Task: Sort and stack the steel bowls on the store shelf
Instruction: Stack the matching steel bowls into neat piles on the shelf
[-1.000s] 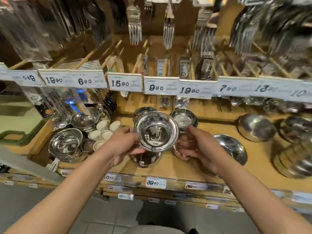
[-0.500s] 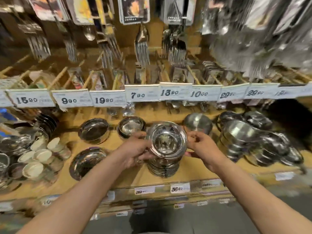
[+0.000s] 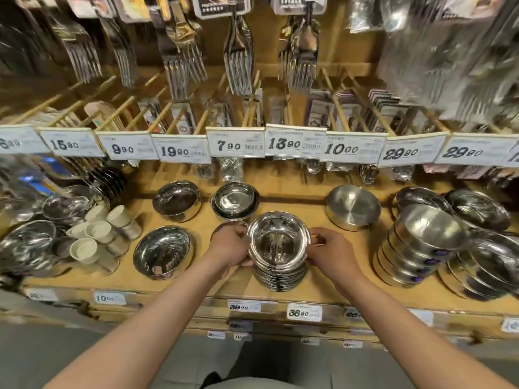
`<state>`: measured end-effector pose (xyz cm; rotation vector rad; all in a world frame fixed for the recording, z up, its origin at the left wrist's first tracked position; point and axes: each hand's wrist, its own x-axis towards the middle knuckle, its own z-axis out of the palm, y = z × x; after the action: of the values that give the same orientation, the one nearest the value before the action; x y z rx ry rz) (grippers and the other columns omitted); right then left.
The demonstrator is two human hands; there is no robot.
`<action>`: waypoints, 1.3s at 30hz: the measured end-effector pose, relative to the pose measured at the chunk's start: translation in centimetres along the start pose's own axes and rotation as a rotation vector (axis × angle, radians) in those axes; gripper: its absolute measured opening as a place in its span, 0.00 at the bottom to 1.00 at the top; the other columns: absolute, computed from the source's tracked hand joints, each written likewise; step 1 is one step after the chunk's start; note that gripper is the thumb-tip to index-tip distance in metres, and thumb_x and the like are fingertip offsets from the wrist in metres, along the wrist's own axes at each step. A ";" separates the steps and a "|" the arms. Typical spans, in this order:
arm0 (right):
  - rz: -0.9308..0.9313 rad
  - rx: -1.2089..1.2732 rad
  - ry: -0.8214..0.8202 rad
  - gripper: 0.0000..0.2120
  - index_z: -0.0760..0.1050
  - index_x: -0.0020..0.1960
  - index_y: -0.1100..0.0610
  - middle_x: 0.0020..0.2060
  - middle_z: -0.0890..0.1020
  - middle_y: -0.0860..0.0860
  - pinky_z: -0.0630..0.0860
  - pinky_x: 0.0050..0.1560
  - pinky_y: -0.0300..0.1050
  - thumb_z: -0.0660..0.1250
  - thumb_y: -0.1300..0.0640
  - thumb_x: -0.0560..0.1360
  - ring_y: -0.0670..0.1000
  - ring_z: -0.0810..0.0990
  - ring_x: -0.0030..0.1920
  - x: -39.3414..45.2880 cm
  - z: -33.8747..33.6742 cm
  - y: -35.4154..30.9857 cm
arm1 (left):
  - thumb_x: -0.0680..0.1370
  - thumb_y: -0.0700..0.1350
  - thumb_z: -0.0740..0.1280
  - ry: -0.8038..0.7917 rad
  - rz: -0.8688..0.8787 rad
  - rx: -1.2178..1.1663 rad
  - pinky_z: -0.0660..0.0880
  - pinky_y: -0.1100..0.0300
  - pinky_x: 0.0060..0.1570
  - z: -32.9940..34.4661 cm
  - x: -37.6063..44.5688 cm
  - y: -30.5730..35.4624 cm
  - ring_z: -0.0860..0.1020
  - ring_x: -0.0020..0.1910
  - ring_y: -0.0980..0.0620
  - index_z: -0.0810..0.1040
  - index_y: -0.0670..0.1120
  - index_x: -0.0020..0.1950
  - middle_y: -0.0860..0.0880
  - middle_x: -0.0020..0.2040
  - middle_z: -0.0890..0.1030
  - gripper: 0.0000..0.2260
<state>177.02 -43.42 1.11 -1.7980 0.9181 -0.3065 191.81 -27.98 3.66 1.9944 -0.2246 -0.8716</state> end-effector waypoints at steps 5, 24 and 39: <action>-0.033 -0.085 0.009 0.07 0.86 0.42 0.56 0.35 0.85 0.54 0.81 0.49 0.61 0.69 0.64 0.72 0.61 0.83 0.44 0.9 0.2 0.3 | 0.79 0.38 0.67 0.058 0.027 0.034 0.85 0.51 0.40 0.7 0.3 -0.5 0.85 0.37 0.48 0.85 0.41 0.48 0.43 0.43 0.87 0.07; 0.063 -0.033 0.047 0.07 0.83 0.47 0.47 0.40 0.85 0.47 0.81 0.54 0.58 0.69 0.58 0.75 0.55 0.84 0.46 1.9 -0.4 2.4 | 0.79 0.40 0.68 0.068 0.089 0.121 0.83 0.45 0.51 0.3 0.9 -2.2 0.84 0.47 0.43 0.82 0.40 0.50 0.41 0.48 0.85 0.04; 0.524 0.395 0.424 0.32 0.71 0.70 0.63 0.59 0.81 0.61 0.81 0.52 0.59 0.70 0.46 0.72 0.64 0.81 0.57 11.2 -2.9 7.6 | 0.82 0.38 0.65 0.153 0.025 -0.059 0.83 0.54 0.48 -6.1 4.6 -3.9 0.84 0.49 0.45 0.81 0.45 0.53 0.43 0.50 0.85 0.06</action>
<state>179.47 -54.60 -6.72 -1.0967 1.4706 -0.5001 198.55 -23.81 0.26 1.9882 -0.1346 -0.6988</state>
